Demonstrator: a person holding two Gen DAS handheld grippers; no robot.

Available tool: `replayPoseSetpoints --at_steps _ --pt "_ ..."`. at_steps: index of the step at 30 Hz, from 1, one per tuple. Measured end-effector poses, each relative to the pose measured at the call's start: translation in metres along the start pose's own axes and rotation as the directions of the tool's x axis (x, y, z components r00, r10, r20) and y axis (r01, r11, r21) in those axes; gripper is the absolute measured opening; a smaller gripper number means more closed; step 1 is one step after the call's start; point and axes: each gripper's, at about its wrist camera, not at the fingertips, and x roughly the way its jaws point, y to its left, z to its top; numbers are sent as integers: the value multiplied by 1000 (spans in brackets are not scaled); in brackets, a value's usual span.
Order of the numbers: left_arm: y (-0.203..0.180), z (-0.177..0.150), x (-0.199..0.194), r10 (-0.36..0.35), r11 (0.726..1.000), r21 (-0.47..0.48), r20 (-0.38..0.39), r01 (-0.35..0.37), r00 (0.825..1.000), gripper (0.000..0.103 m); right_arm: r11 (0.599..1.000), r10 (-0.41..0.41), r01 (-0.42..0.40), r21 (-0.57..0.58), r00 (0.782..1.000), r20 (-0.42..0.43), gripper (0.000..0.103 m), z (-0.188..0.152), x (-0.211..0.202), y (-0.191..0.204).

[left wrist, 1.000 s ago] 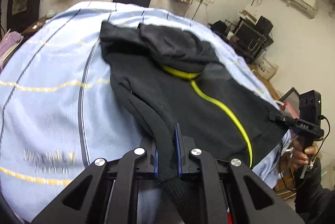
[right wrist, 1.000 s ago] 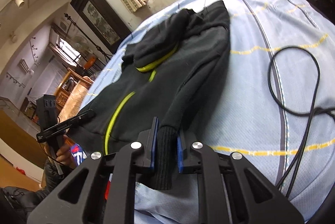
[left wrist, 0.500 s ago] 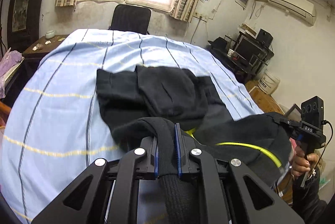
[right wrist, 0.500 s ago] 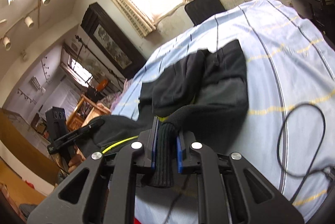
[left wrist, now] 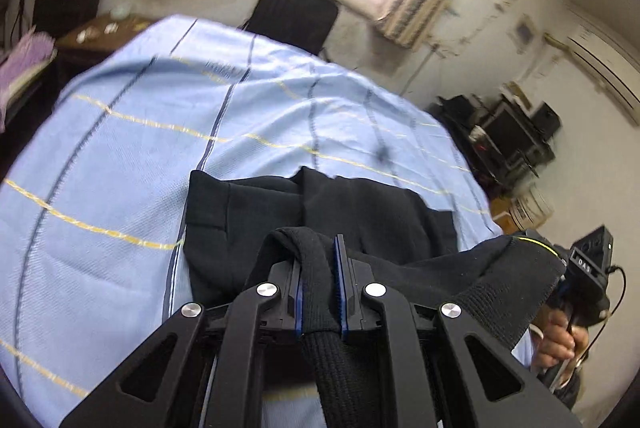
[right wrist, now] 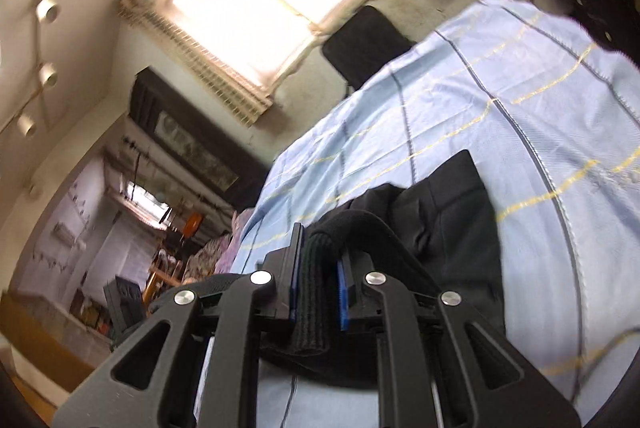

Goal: Fold large clothes

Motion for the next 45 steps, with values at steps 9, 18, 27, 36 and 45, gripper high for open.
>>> replayPoseSetpoints --at_steps 9,18,27,36,45 --pt "37 8 89 21 997 -75 -102 -29 995 15 981 -92 104 162 993 -78 14 16 92 -78" --pt "33 6 74 10 999 -41 -70 -13 997 22 984 -151 159 78 983 -105 22 8 106 -84" --pt "30 14 2 16 999 -43 192 -8 981 87 996 -87 87 4 995 49 66 19 63 -62" --pt "35 12 66 114 993 -12 62 -113 992 87 981 -191 190 -35 982 -8 66 15 85 -71" --pt "17 -5 89 216 965 139 42 -220 975 86 945 -302 288 -158 950 -77 60 -3 117 -68"
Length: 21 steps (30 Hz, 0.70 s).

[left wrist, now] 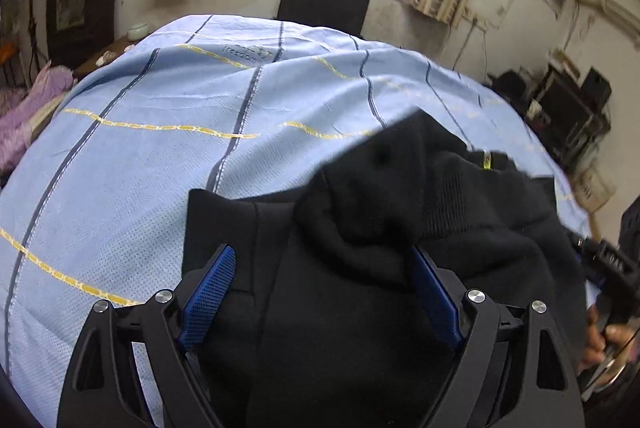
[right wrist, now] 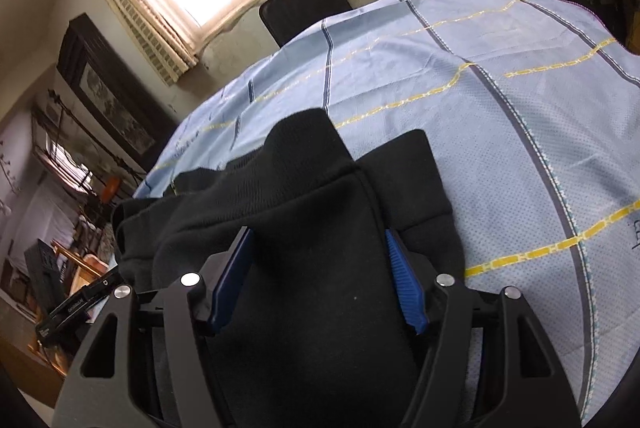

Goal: Fold large clothes

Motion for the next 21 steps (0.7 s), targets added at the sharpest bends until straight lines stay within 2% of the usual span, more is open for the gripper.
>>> replayPoseSetpoints --at_steps 5,9,11,12,13,14,15,17,19,21 --pt "2 3 -17 -45 999 -1 62 45 997 86 1000 6 -6 -6 1000 5 58 0 -1 1" --pt "6 0 6 -10 1000 12 -14 10 1000 85 1000 13 -13 13 1000 0 56 0 -1 -2" --pt "7 -1 9 6 1000 23 -24 -5 1000 79 1000 10 -10 9 1000 0 55 1 -1 -2" --pt "5 -2 7 6 999 37 -19 -5 1000 74 1000 9 -9 10 1000 0 53 1 -2 -3" --pt "4 -3 7 -5 999 46 -21 5 1000 61 1000 9 -9 13 1000 -1 52 1 -2 -3" --pt "3 -4 7 -18 998 55 -26 19 999 53 1000 9 -9 17 1000 -2 49 1 -1 -4" --pt "1 -5 7 -42 997 67 -36 45 998 39 1000 6 -6 23 1000 -4 42 1 -1 -6" --pt "-2 -6 4 -9 997 83 -19 10 1000 27 999 -4 5 38 1000 -11 28 0 -1 -10" --pt "0 -5 -1 15 997 75 -2 -15 1000 7 998 11 -10 60 1000 -14 15 0 0 -14" --pt "11 -2 -11 2 1000 9 10 -2 1000 6 996 20 -20 89 1000 5 7 0 -5 -16"
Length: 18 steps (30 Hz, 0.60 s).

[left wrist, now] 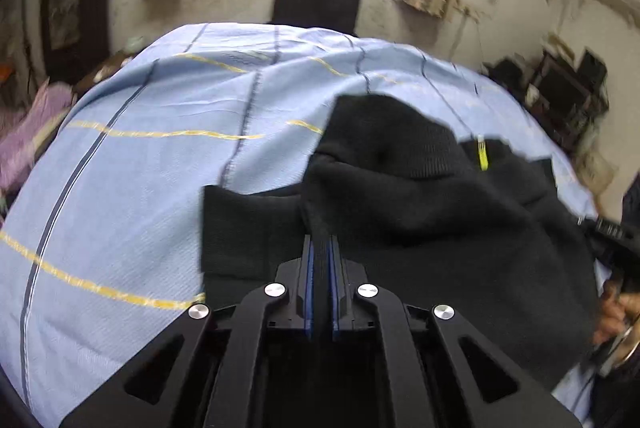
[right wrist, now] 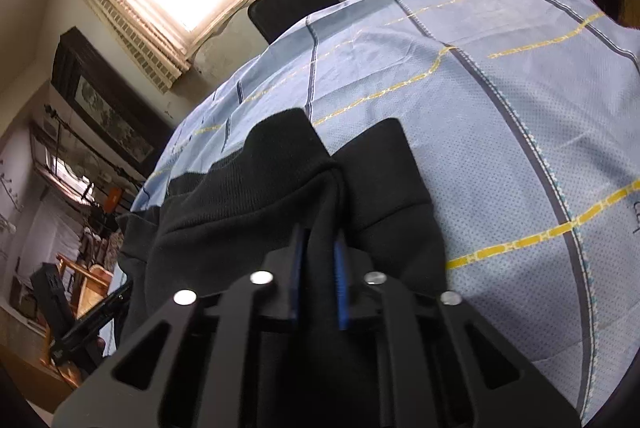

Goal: Fold large clothes

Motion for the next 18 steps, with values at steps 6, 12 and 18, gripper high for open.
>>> replayPoseSetpoints --at_steps 6,12,18 --pt "12 -10 -27 14 998 -58 19 -13 1000 6 998 -14 20 -57 994 113 6 2 -29 19" --pt "-2 -21 -1 119 992 36 -42 -117 992 9 989 -135 135 -58 991 11 6 -7 6 4" --pt "-20 -23 -21 212 974 69 50 -215 976 19 976 -186 189 -109 982 41 13 -7 2 12"
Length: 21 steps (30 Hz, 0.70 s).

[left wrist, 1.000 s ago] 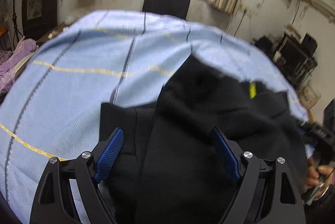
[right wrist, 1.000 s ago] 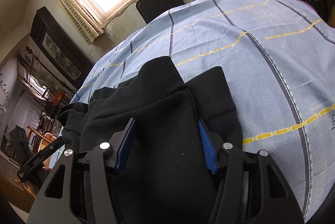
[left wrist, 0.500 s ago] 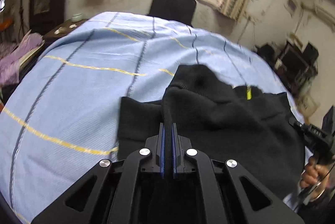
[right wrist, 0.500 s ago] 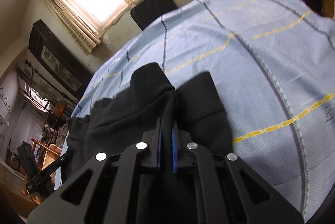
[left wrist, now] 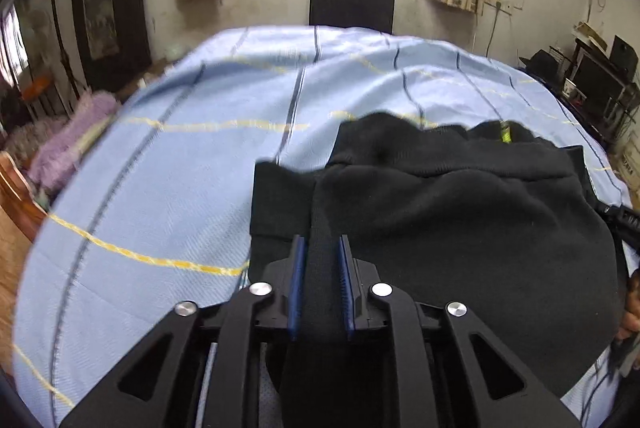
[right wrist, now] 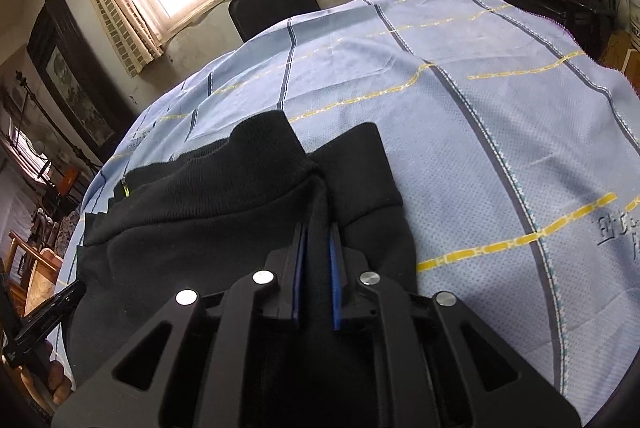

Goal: Fold large clothes

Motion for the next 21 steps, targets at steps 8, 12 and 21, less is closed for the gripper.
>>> replayPoseSetpoints --at_steps 8,12,21 --pt "-49 -2 -49 5 992 122 212 -32 977 45 999 33 -28 -33 990 135 17 4 -38 22" --pt "-70 -2 -55 19 986 154 259 -60 966 51 990 99 -85 -109 987 123 17 -4 -46 49" --pt "-93 -5 -22 38 968 236 208 -88 977 52 964 144 -124 -236 987 65 17 -26 -43 91"
